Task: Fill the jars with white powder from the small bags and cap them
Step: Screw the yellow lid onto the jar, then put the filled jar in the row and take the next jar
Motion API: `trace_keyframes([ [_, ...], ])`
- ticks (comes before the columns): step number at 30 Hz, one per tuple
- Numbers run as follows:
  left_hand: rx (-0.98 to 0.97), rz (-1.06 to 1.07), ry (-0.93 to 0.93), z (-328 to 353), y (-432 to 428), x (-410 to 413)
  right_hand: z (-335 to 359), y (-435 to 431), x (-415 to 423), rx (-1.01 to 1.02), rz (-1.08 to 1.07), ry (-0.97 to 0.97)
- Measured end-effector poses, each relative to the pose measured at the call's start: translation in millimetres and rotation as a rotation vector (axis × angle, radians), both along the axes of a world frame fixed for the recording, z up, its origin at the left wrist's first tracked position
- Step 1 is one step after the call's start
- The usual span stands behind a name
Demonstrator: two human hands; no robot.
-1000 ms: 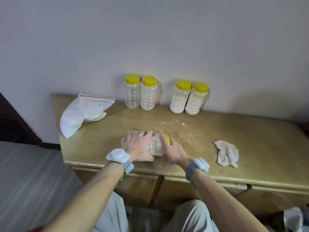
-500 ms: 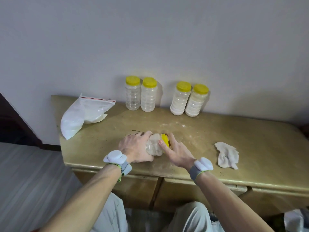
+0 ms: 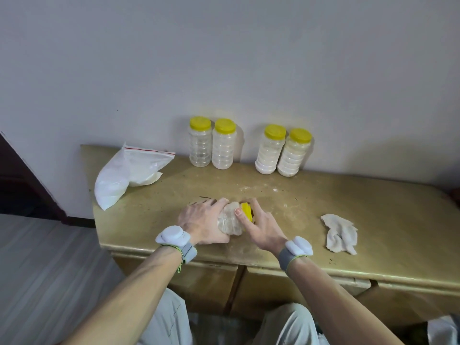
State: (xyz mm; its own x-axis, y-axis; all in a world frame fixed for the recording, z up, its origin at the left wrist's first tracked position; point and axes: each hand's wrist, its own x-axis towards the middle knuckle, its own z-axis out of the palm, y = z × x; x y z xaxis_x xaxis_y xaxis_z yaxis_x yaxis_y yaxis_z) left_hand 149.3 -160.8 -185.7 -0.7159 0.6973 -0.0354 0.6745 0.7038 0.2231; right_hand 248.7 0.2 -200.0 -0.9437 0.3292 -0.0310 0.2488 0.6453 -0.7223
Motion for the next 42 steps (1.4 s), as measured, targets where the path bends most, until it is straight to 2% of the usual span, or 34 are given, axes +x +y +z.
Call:
trace_keyframes([
  [3, -0.016, 0.009, -0.005, 1.3, 0.4, -0.1, 2.8, -10.4, -8.6, -0.036, -0.095, -0.014],
  [7, -0.019, 0.027, -0.023, 2.5, -0.2, -2.7, 13.2, -9.9, -15.8, 0.052, -0.063, -0.108],
  [12, 0.022, 0.11, -0.093, 7.2, 4.9, -9.5, 17.1, 3.0, -18.3, -0.151, -0.091, -0.124],
  [15, 0.311, 0.314, -0.281, 17.0, 11.6, -26.8, 17.2, 22.2, -20.7, -0.236, -0.183, -0.114],
  [18, 0.574, 0.413, -0.364, 28.9, 31.0, -41.4, 9.8, 46.0, -25.8, -0.073, -0.26, -0.177],
  [23, 0.712, 0.456, -0.345, 42.2, 86.8, -61.8, 3.5, 68.7, -42.6, 0.196, -0.215, -0.36],
  [30, 0.778, 0.521, -0.413, 34.6, 150.8, -96.3, -9.0, 82.7, -76.1, 0.361, -0.091, -0.543],
  [38, 0.809, 0.553, -0.449, 6.8, 186.6, -122.9, -1.2, 89.5, -108.5, 0.324, -0.038, -0.7],
  [42, 0.778, 0.507, -0.403, 1.4, 194.9, -127.7, 7.6, 97.4, -113.4, 0.167, 0.021, -0.727],
])
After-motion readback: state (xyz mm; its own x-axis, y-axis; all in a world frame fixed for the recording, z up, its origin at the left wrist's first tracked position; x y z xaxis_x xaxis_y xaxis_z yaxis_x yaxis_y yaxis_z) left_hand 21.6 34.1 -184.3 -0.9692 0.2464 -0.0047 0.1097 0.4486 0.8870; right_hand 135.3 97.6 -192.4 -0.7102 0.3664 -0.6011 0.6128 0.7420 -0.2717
